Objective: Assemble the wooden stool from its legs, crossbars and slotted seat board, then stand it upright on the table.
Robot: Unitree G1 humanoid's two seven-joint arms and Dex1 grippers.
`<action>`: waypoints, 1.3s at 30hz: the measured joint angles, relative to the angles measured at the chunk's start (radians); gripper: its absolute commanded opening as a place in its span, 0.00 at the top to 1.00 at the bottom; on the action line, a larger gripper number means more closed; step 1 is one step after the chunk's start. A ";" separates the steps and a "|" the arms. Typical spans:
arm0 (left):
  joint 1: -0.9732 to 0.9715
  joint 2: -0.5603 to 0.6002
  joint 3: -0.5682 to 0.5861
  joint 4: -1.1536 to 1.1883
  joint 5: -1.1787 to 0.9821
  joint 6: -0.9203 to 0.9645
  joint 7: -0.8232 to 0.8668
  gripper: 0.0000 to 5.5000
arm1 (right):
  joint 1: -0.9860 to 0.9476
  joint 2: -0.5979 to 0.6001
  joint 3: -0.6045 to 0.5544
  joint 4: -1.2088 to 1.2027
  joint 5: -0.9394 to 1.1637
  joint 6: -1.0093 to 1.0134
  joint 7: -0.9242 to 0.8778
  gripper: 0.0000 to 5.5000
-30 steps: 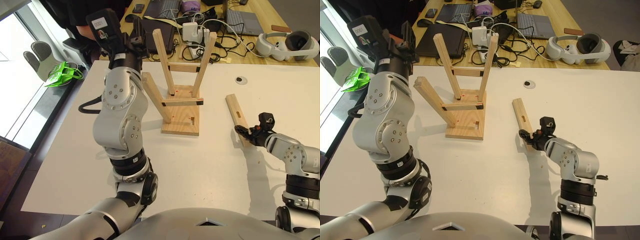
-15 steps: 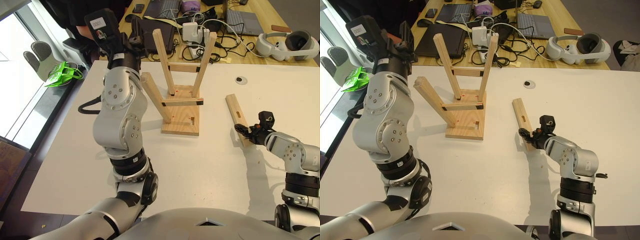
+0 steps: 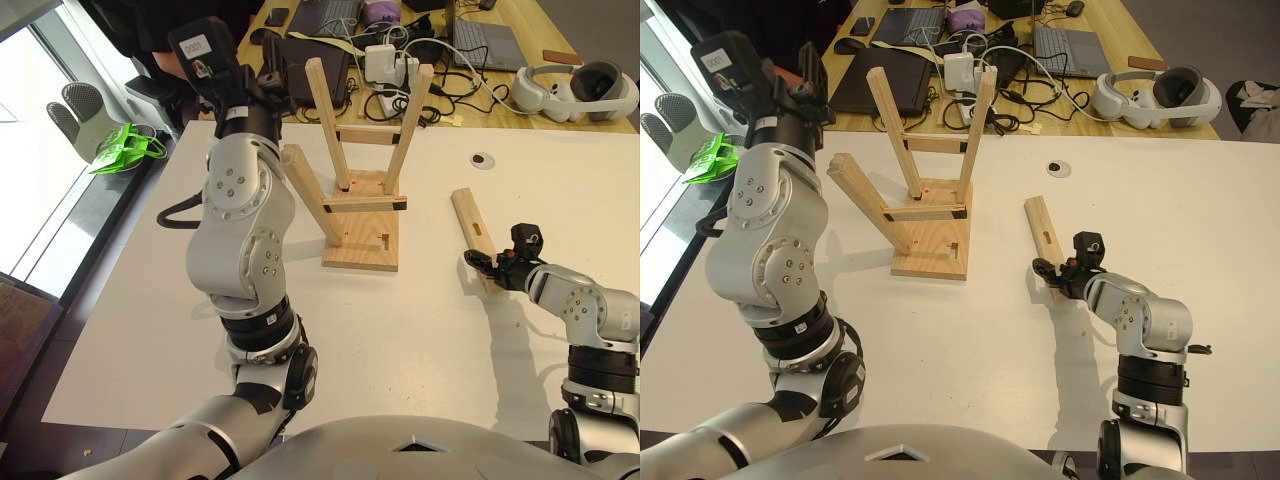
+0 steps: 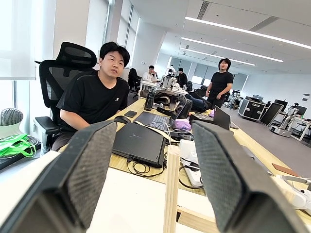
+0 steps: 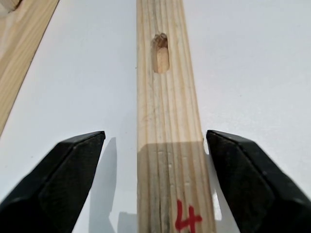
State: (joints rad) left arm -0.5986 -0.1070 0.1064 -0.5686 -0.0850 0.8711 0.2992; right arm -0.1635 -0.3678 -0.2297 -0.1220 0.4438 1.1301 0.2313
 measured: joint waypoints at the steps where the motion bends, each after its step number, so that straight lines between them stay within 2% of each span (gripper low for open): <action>1: -0.001 0.000 0.000 0.000 0.000 0.000 0.000 0.48 | 0.000 0.000 0.000 -0.001 0.000 0.001 0.000 0.30; 18: -0.005 0.000 0.001 -0.001 0.004 0.009 -0.001 0.48 | 0.007 0.000 0.001 -0.012 0.000 0.008 0.002 0.30; 39: -0.008 -0.004 0.008 0.000 0.007 0.011 -0.005 0.48 | 0.027 -0.043 0.032 0.064 -0.043 -0.106 0.052 0.30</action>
State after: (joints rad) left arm -0.6062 -0.1107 0.1145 -0.5689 -0.0778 0.8823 0.2940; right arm -0.1364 -0.4110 -0.1975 -0.0582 0.4005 1.0245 0.2829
